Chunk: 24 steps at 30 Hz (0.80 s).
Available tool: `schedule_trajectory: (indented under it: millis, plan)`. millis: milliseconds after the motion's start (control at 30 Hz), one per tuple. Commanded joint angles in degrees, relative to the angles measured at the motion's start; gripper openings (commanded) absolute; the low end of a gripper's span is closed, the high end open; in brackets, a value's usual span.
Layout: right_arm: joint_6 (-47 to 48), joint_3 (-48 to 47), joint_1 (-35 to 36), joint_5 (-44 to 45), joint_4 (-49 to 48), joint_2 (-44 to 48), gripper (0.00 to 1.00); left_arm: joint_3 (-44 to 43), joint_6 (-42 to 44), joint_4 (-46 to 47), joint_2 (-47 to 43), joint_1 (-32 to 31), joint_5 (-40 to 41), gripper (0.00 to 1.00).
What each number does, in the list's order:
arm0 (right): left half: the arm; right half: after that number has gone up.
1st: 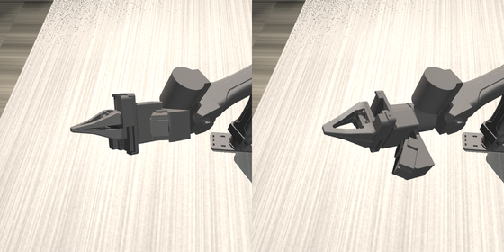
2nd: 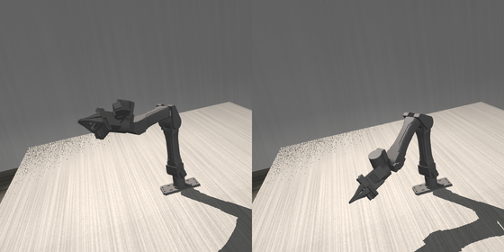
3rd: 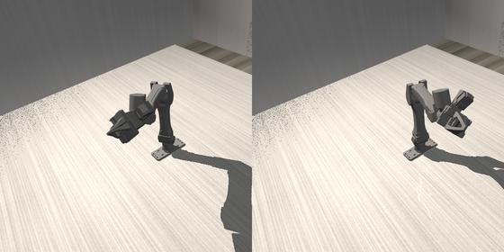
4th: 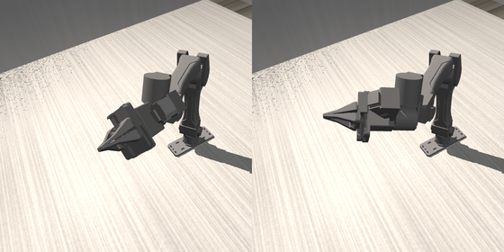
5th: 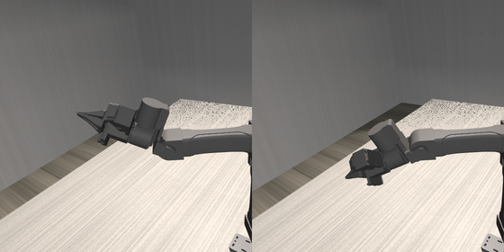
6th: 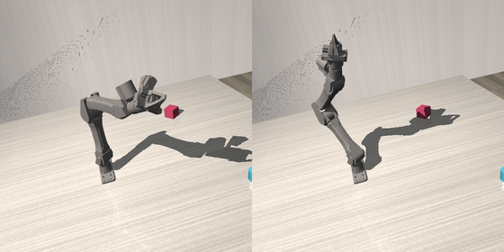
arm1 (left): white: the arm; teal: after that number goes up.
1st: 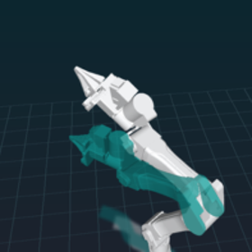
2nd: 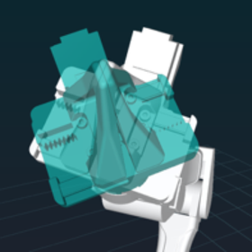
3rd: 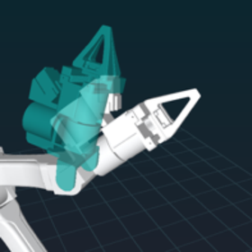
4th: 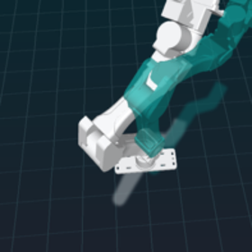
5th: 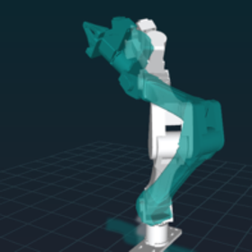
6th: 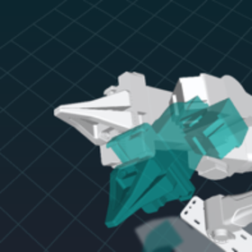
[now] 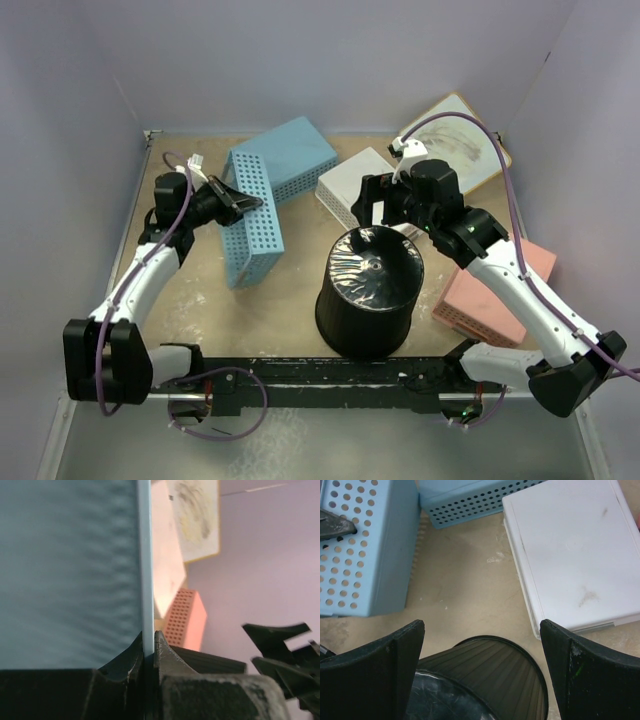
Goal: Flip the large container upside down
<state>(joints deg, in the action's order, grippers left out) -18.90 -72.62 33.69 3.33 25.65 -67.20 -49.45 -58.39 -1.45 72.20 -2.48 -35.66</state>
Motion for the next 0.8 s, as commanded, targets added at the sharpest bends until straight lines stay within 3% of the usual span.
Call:
schedule_trajectory:
  millis: [0,167,367,467,567,767]
  plan:
    - [-0.45,-0.56,-0.03,-0.83,-2.96,-0.16,1.0,4.11,-12.32,17.47,-8.21,-3.06,-6.73,0.0]
    - [-0.47,-0.62,-0.03,-1.67,-3.85,-0.68,1.0,11.35,-22.41,32.51,-13.21,-6.28,-3.96,0.0]
    - [-0.7,-0.7,-0.04,-2.91,-3.91,-0.96,0.99,24.81,-46.15,72.57,-6.05,-6.92,-3.68,0.0]
    - [-0.75,-0.51,-0.03,-2.36,-3.47,-0.28,0.99,27.3,-53.45,86.09,-1.01,-6.92,-3.66,0.0]
    - [-0.87,-0.27,-0.03,-1.87,-2.99,0.36,0.99,28.44,-54.6,88.08,-0.4,-6.92,-4.34,0.0]
    - [-1.08,0.05,-0.03,-1.8,-3.09,0.25,0.99,34.0,-49.43,78.26,-6.75,-6.61,-5.31,0.0]
